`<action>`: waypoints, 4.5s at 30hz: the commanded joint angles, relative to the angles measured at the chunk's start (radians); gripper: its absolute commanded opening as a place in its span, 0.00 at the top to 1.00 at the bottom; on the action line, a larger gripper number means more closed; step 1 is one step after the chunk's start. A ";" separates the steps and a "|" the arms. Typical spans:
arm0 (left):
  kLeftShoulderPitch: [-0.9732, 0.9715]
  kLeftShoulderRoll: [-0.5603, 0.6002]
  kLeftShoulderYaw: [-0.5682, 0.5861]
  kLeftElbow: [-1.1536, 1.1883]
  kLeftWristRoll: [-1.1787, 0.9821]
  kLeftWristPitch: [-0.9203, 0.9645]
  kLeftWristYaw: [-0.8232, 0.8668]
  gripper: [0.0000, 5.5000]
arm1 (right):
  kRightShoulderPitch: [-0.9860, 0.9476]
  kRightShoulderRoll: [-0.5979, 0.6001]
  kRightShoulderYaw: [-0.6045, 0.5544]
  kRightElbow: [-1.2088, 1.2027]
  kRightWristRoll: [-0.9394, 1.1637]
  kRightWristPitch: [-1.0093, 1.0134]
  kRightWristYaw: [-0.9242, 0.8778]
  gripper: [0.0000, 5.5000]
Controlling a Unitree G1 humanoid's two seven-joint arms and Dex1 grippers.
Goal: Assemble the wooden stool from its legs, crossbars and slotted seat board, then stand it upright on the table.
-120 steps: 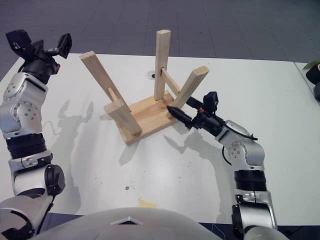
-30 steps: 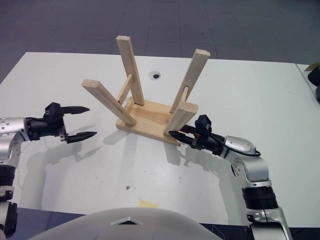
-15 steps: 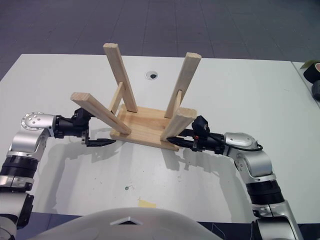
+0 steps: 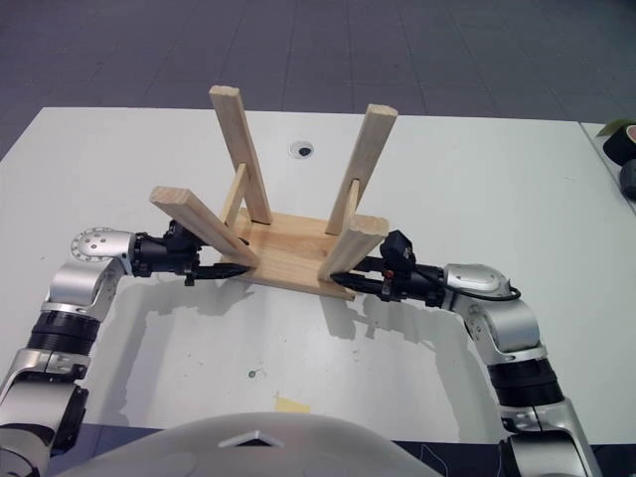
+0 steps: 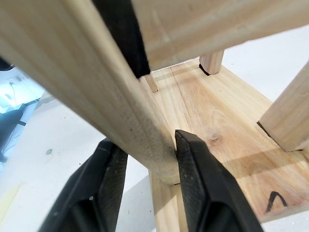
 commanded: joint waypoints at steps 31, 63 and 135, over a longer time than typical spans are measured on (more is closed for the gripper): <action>-0.056 0.120 0.157 -0.403 -0.404 0.816 0.230 0.77 | -0.090 0.268 -0.310 -0.140 0.966 0.370 -0.752 0.73; -0.034 -0.075 0.156 -0.252 -0.081 0.436 0.664 0.02 | -0.050 0.349 -0.344 -0.006 0.581 0.242 -0.756 0.02; -0.046 0.083 0.083 -0.106 -0.210 0.235 -0.059 0.75 | -0.109 0.053 -0.132 0.050 0.243 0.250 0.037 0.44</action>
